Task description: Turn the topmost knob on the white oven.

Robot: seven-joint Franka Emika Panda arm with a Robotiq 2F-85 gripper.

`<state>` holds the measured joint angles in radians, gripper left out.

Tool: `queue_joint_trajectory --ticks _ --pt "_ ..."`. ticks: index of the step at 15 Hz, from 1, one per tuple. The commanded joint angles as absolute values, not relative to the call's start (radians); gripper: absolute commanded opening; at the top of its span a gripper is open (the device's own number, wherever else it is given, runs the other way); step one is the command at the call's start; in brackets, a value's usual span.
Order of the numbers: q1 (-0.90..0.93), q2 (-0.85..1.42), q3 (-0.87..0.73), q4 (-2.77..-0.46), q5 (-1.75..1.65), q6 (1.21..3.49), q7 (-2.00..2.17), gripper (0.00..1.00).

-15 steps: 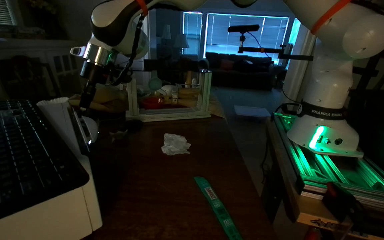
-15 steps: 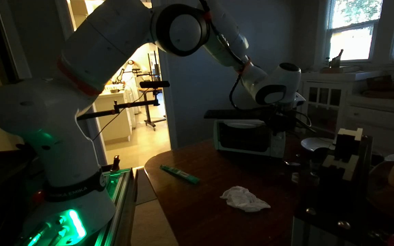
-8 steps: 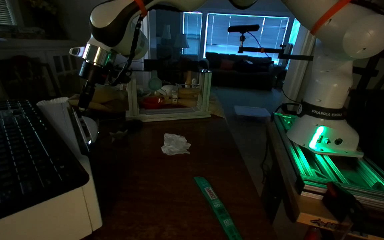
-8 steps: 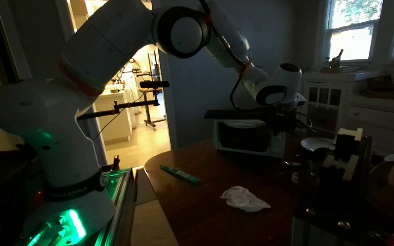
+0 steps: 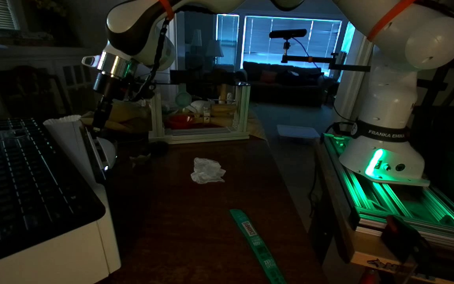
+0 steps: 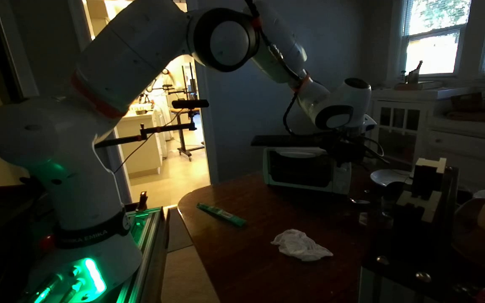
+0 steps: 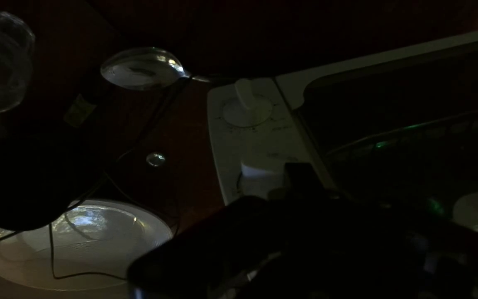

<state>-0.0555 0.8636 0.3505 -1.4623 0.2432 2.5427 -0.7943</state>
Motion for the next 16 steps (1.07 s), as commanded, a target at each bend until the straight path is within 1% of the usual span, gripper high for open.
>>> queue_joint_trajectory --ticks 1,12,16 --pt "-0.054 0.891 0.356 -1.454 0.224 2.514 -0.8 0.0" --pt "-0.037 0.929 0.34 -1.461 0.209 2.52 -0.784 0.0" --pt "-0.054 0.899 0.35 -1.48 0.213 2.495 -0.78 0.0"
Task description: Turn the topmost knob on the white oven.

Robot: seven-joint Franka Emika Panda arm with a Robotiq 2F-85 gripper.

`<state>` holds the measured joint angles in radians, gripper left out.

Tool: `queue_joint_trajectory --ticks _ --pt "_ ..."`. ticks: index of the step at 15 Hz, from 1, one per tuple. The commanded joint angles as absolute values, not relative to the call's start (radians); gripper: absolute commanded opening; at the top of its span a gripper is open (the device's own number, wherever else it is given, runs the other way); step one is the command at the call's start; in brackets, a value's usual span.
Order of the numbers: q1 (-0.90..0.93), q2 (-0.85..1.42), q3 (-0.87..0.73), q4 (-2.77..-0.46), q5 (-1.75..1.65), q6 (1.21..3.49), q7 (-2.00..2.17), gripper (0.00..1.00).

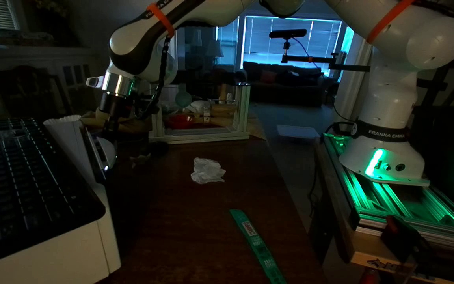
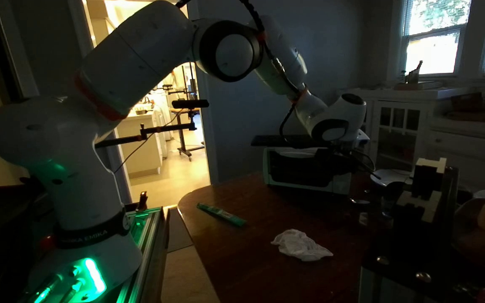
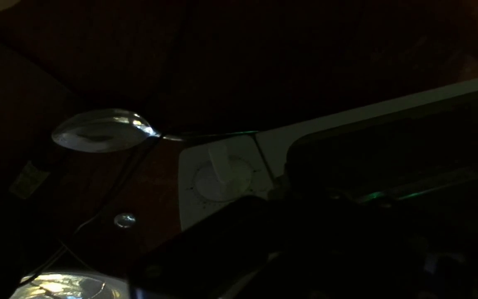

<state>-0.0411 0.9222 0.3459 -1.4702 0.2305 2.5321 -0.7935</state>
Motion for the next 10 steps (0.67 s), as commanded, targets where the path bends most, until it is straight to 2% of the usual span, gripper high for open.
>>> queue_joint_trajectory --ticks 1,5,10 --pt "-0.062 0.883 0.354 -1.487 0.216 2.479 -0.784 0.0" --pt "-0.09 0.804 0.362 -1.51 0.241 2.398 -0.782 0.0" --pt "-0.068 0.785 0.315 -1.481 0.235 2.422 -0.701 0.0"
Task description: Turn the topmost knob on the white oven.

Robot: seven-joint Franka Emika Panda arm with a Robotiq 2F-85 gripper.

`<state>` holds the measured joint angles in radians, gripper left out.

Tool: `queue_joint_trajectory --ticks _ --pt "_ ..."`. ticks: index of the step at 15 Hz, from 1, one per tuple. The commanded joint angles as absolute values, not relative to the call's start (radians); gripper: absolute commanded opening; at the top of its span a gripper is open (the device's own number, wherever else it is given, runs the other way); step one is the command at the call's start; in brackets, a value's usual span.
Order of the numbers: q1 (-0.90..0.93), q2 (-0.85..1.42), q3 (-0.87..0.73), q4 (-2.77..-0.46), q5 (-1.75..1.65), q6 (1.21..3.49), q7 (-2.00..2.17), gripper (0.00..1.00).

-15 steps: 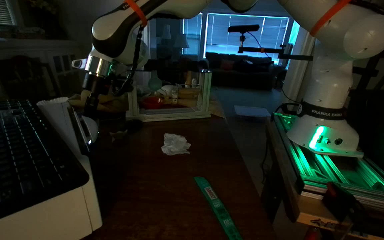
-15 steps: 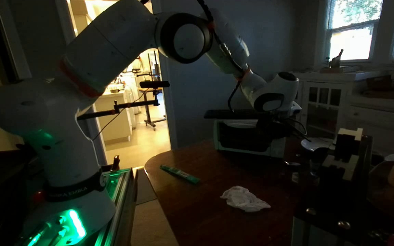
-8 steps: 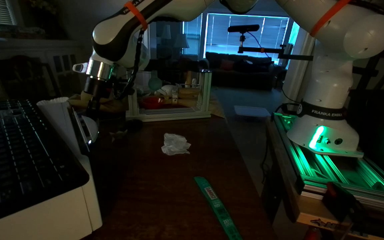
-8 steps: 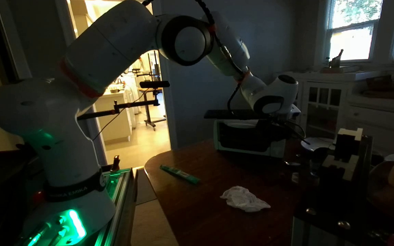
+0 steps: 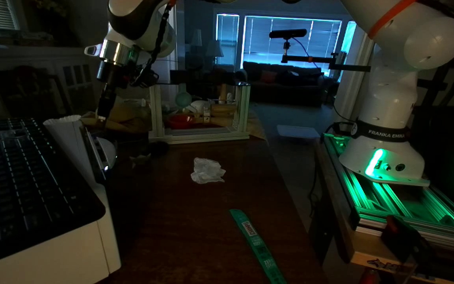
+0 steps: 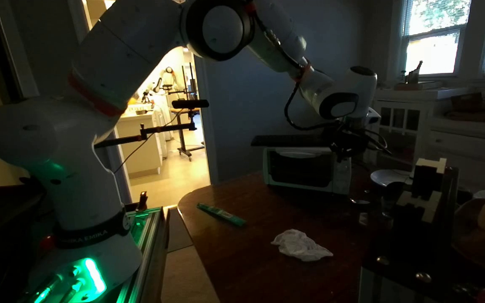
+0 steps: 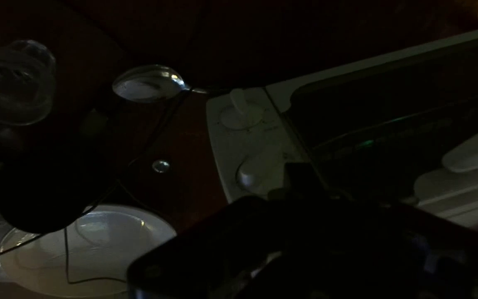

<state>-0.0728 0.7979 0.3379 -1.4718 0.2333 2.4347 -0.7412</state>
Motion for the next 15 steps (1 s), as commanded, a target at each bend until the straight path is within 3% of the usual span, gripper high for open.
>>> queue_joint_trajectory --ticks 1,15 --pt "-0.067 0.792 0.309 -1.474 0.234 2.419 -0.689 0.0" --pt "-0.112 0.937 0.348 -1.381 0.312 2.474 -0.694 0.0"
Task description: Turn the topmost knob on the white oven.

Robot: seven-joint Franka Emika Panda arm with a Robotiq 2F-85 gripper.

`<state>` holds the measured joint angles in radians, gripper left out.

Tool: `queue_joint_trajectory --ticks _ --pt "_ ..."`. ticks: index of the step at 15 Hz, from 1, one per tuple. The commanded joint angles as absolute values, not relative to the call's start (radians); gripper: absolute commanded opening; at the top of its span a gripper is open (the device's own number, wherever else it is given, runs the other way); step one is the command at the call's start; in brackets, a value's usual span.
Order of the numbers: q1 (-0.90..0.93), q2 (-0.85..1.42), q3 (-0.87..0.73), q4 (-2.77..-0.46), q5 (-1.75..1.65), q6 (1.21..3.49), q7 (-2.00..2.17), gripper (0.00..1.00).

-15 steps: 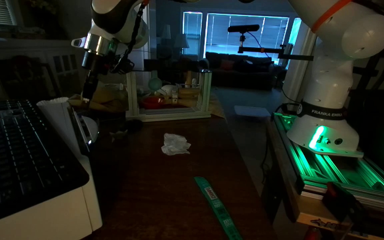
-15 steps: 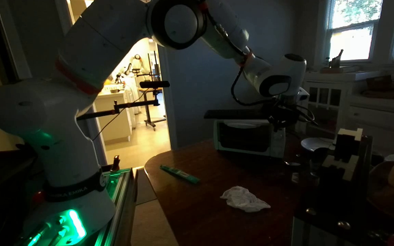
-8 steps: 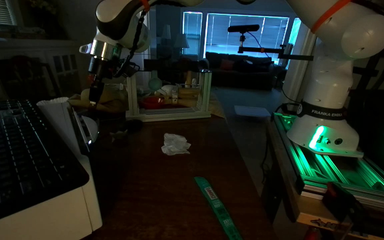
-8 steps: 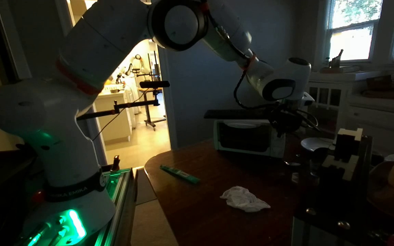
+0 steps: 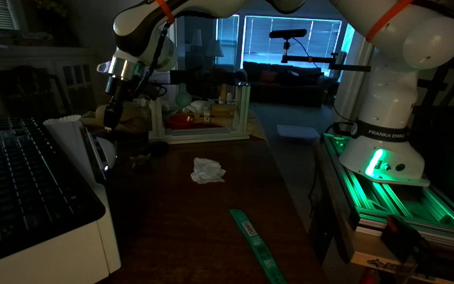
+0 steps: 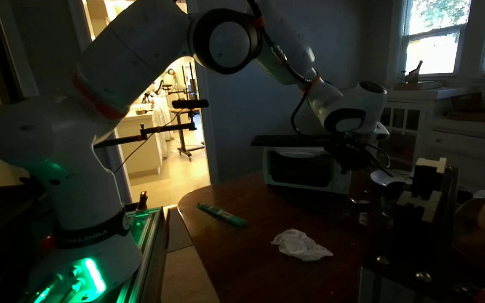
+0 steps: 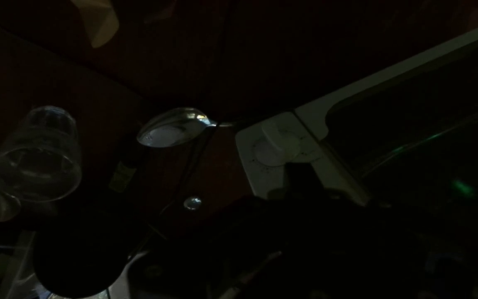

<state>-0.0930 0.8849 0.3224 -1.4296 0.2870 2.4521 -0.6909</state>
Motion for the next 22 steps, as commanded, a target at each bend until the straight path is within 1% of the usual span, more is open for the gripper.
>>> queue_joint_trajectory --ticks 1,14,22 --pt "-0.113 0.947 0.351 -1.369 0.317 2.471 -0.692 0.0" --pt "-0.131 1.044 0.414 -1.256 0.38 2.496 -0.703 0.0" --pt "-0.158 1.023 0.454 -1.271 0.396 2.487 -0.719 0.0"
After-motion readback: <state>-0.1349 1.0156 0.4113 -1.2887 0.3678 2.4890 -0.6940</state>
